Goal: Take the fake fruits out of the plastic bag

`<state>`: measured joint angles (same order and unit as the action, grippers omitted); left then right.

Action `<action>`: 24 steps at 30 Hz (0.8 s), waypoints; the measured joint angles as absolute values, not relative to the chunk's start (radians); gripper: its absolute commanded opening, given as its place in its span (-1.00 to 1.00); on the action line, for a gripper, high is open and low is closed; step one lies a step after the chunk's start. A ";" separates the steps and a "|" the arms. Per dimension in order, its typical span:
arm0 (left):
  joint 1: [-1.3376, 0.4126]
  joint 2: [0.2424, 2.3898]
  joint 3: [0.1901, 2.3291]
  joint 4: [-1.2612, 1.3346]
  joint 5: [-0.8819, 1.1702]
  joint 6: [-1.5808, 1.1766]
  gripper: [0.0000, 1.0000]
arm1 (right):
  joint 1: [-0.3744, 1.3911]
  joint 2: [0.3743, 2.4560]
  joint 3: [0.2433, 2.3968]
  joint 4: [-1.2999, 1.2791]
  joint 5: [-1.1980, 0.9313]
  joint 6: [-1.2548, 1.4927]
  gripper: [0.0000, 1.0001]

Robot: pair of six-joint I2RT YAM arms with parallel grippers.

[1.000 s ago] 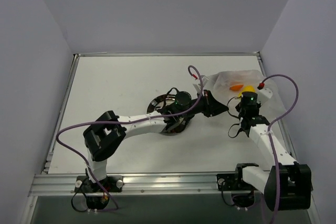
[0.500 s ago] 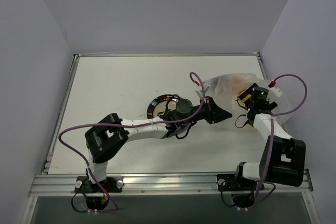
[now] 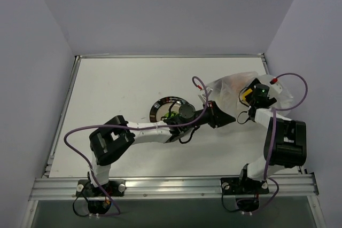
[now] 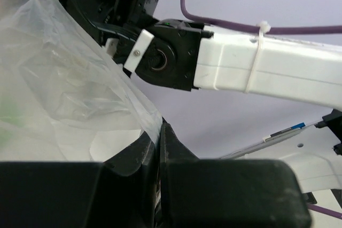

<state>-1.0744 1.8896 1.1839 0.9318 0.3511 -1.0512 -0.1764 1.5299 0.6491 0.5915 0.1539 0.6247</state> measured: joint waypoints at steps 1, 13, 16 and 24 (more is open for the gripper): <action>-1.074 1.893 1.184 0.933 0.352 -1.053 -0.95 | -0.176 1.548 0.661 0.597 0.158 0.625 0.93; -1.074 1.908 1.183 0.950 0.362 -1.068 -0.95 | -0.176 1.753 0.805 0.570 0.194 0.661 0.79; -1.073 1.912 1.183 0.950 0.363 -1.071 -0.95 | -0.176 1.802 0.862 0.540 0.194 0.676 0.74; -1.058 1.933 1.183 0.951 0.370 -1.082 -0.95 | -0.178 1.848 0.917 0.477 0.191 0.699 0.15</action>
